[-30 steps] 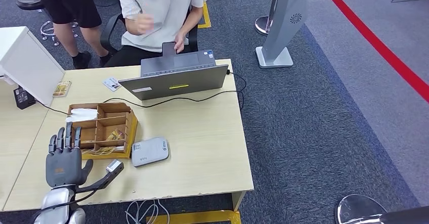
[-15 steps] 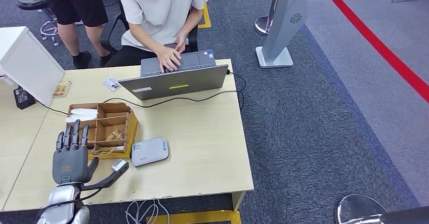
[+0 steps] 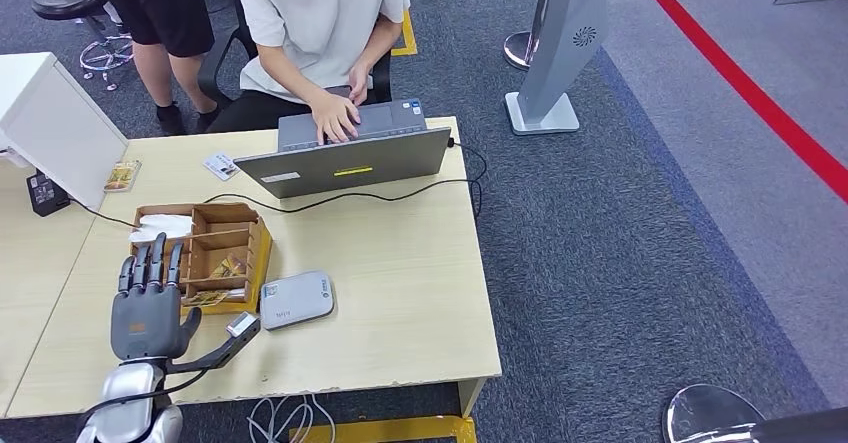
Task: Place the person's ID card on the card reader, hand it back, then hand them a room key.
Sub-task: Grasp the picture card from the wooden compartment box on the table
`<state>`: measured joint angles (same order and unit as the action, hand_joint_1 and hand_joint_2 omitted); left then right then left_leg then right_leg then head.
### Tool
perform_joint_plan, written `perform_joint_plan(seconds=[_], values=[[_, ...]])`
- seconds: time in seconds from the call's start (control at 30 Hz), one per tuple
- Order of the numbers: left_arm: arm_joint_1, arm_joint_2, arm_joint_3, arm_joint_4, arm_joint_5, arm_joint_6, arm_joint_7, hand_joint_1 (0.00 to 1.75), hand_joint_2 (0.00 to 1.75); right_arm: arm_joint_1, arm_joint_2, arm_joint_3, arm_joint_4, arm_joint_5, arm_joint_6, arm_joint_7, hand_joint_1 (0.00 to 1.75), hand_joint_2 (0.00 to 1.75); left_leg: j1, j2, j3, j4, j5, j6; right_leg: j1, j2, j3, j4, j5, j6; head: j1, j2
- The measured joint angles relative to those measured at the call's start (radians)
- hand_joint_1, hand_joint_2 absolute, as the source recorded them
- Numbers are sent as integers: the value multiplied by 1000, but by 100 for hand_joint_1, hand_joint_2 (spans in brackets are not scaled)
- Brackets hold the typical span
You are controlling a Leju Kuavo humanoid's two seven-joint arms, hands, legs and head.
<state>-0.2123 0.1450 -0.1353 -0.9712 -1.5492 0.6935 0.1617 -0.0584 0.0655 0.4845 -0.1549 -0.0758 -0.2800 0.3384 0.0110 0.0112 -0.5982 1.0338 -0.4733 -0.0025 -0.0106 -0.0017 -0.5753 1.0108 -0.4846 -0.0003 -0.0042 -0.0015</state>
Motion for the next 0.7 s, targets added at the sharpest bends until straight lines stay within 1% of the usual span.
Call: perform_joint_plan(seconds=[0.7], values=[[-4, 1, -26, 6, 0, 0, 14, 0, 175, 0, -1, 1, 0, 0, 6, -1, 0, 175, 0, 0, 0, 0, 0, 0, 0, 0, 0, 0, 0, 0, 0, 0]])
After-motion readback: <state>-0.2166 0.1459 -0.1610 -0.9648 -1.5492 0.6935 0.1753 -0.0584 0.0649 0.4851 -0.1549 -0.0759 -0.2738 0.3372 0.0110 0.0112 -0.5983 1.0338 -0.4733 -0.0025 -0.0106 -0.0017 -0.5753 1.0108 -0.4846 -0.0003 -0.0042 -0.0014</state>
